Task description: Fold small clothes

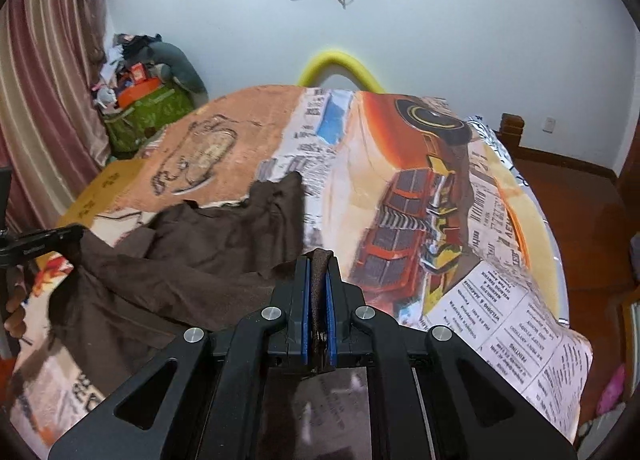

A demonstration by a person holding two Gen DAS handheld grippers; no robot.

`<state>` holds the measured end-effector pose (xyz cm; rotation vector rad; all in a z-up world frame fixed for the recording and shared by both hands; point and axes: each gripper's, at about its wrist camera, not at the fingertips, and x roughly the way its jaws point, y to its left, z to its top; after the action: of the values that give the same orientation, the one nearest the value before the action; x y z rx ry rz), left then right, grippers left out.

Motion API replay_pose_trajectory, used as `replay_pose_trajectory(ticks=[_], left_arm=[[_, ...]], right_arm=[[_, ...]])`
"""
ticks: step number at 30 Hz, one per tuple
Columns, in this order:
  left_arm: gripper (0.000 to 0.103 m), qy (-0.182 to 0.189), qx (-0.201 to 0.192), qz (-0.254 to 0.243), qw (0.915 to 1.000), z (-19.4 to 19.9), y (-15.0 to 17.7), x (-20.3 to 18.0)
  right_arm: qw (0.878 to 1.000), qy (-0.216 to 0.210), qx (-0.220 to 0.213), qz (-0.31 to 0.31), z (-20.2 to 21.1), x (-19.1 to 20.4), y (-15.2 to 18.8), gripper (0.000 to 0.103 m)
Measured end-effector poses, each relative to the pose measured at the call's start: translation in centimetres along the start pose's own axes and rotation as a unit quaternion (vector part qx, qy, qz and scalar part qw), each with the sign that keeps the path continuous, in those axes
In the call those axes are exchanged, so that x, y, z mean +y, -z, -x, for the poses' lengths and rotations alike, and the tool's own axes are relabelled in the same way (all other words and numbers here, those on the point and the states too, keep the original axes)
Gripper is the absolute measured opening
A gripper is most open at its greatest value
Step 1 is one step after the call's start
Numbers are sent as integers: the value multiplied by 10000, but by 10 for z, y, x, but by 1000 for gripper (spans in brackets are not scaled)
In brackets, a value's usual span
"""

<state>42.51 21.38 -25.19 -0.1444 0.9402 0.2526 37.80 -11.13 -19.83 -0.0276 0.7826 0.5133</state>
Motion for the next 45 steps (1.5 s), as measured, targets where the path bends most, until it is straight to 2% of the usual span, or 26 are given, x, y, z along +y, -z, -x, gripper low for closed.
replay_pose_trajectory(ticks=[2, 3, 4, 6, 8, 10, 11, 14, 21, 23, 24, 27, 28, 29, 30, 31, 32, 34, 40, 45], left_arm=[[13, 69, 20, -26, 10000, 1, 0, 1], [20, 107, 13, -42, 9999, 4, 0, 1], [32, 123, -15, -58, 9999, 9, 0, 2], [48, 94, -151, -94, 9998, 21, 0, 2], [55, 70, -298, -178, 9994, 34, 2, 3], [62, 9, -349, -339, 9988, 47, 9, 2], [64, 3, -342, -392, 9986, 51, 12, 2], [69, 59, -206, -498, 9985, 58, 30, 3], [69, 346, 580, -525, 9963, 43, 78, 4], [68, 415, 673, -498, 9956, 39, 84, 2], [63, 501, 706, -445, 9952, 38, 86, 1], [39, 697, 820, -242, 9939, 31, 85, 0], [30, 713, 811, -210, 9939, 30, 84, -1], [25, 744, 796, -217, 9938, 30, 83, -3], [13, 745, 785, -263, 9938, 30, 81, -6], [7, 809, 828, -280, 9929, 30, 81, -9], [7, 841, 847, -291, 9924, 31, 80, -11], [5, 839, 819, -416, 9922, 37, 82, -17], [5, 939, 736, -651, 9907, 63, 92, -24], [5, 1116, 853, -561, 9885, 84, 110, -17]], right_arm=[[10000, -13, 74, -13, -1, -3, -1, 8], [9999, -32, 95, -22, 1, -4, -1, 8], [9999, -46, 100, -14, 2, -5, -1, 9], [10000, -34, 92, 2, 12, -6, -1, 17], [10000, -55, 31, -26, 21, -8, -1, 35], [9999, -123, -44, -53, 31, -9, 2, 45], [9999, -154, -27, -53, 37, -8, 4, 49], [9996, -255, 107, -24, 46, -6, 16, 50], [9963, -459, 726, -91, 40, 0, 63, 50], [9948, -514, 852, -219, 37, -1, 70, 50], [9947, -549, 832, -269, 36, 0, 73, 50], [9933, -711, 851, -315, 35, 4, 72, 48], [9926, -774, 876, -316, 35, 6, 71, 43], [9917, -846, 931, -282, 32, 9, 71, 35], [9912, -851, 993, -214, 30, 13, 73, 32], [9920, -746, 1017, -115, 27, 18, 74, 24], [9929, -645, 1000, -17, 25, 20, 75, 15], [9930, -630, 995, -59, 24, 18, 76, 11], [9936, -626, 942, -28, 44, 17, 84, 7], [9938, -544, 965, 26, 67, 18, 95, 7]])
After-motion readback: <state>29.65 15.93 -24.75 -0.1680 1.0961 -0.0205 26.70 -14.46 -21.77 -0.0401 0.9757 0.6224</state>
